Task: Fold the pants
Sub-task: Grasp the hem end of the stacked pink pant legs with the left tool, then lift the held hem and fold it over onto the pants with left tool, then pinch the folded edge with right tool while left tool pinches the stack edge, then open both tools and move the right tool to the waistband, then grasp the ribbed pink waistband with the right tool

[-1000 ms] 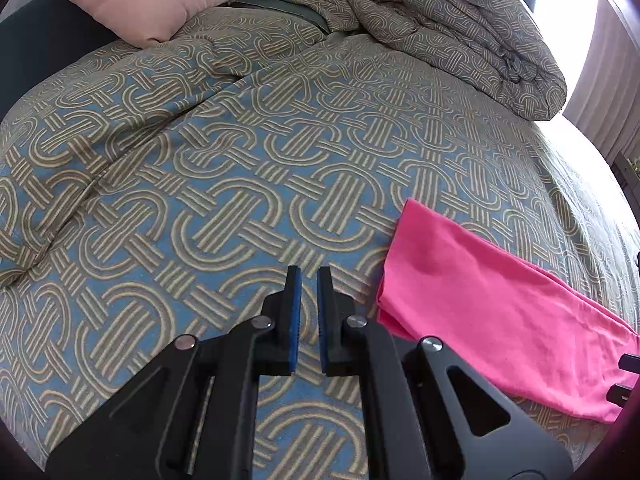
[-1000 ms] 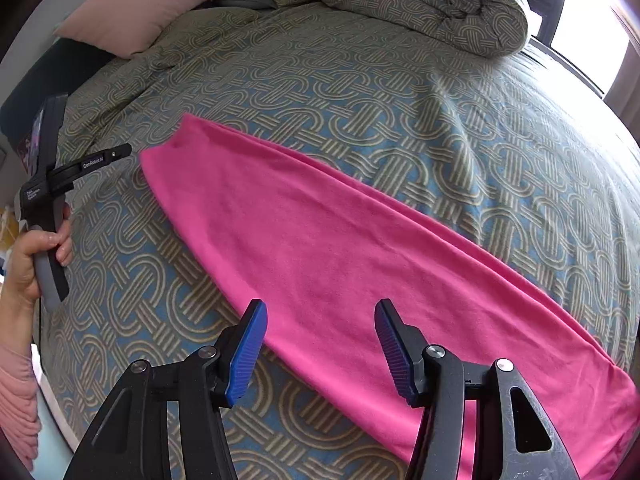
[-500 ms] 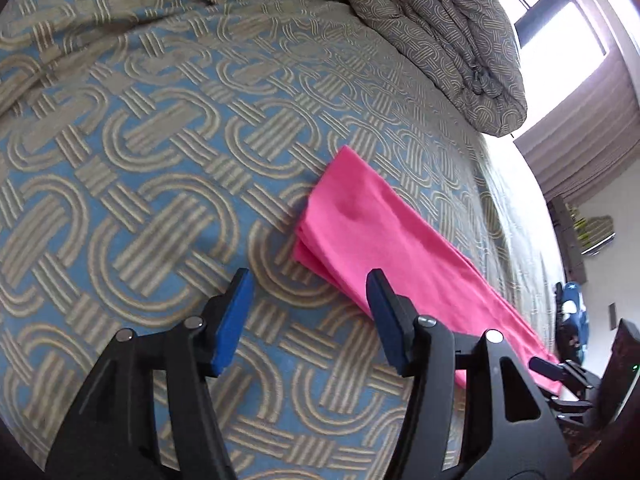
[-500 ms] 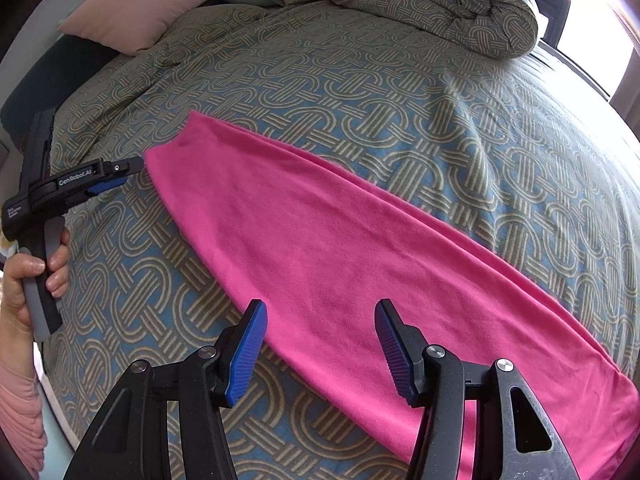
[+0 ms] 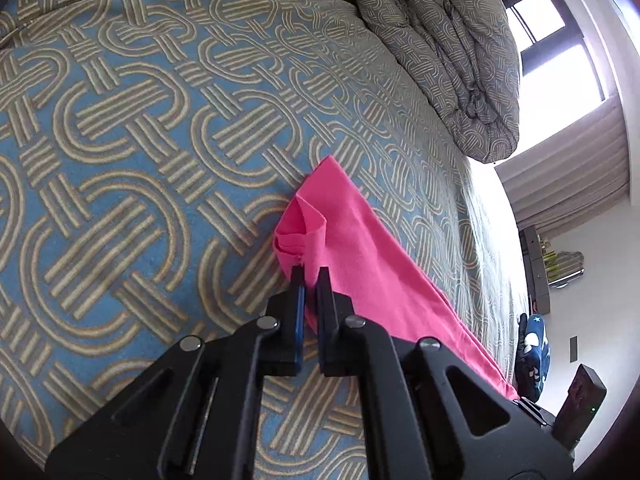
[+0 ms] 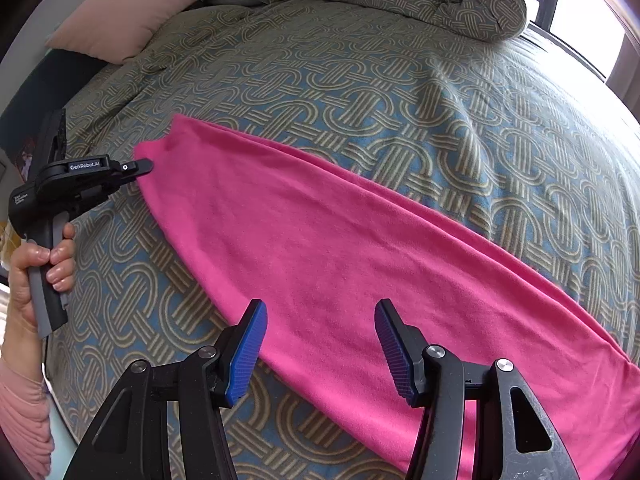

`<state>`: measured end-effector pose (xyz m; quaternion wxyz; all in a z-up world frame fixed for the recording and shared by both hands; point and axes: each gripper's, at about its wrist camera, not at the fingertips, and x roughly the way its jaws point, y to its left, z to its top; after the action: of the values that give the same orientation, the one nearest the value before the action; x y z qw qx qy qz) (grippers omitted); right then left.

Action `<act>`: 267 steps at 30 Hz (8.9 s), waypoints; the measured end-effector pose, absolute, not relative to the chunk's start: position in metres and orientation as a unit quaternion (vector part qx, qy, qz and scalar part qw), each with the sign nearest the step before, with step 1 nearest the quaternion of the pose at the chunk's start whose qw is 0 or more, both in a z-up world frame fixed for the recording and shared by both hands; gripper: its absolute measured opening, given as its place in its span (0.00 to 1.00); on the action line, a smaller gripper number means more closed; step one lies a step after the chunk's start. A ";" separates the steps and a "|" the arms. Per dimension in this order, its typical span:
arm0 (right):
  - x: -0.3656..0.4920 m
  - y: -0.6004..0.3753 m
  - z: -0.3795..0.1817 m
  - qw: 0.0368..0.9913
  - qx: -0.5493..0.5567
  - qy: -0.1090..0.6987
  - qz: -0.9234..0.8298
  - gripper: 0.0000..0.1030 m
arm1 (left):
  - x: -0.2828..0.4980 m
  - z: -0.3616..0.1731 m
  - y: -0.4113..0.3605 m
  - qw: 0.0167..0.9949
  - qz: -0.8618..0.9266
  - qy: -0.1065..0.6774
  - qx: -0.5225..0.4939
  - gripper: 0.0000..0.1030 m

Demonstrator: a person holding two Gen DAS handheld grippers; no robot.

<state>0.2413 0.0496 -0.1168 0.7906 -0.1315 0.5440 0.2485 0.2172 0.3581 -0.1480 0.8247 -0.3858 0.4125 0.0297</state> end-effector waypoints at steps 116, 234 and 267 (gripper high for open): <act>0.278 -0.051 -0.035 0.772 0.203 0.506 0.327 0.05 | 0.189 -0.121 0.157 0.880 -0.056 0.461 -0.095 0.07; 0.071 -0.487 -0.133 0.796 0.448 0.406 -0.025 0.31 | 0.080 -0.086 -0.241 0.707 -0.466 0.501 0.182 0.02; 0.144 -0.473 -0.071 0.884 0.324 0.330 -0.065 0.07 | 0.194 -0.094 -0.152 0.792 -0.320 0.518 0.032 0.23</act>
<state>0.1443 -0.4727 -0.0710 0.8839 0.3244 0.3304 -0.0654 0.1938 -0.1516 -0.0937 0.7925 0.0324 0.5184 -0.3197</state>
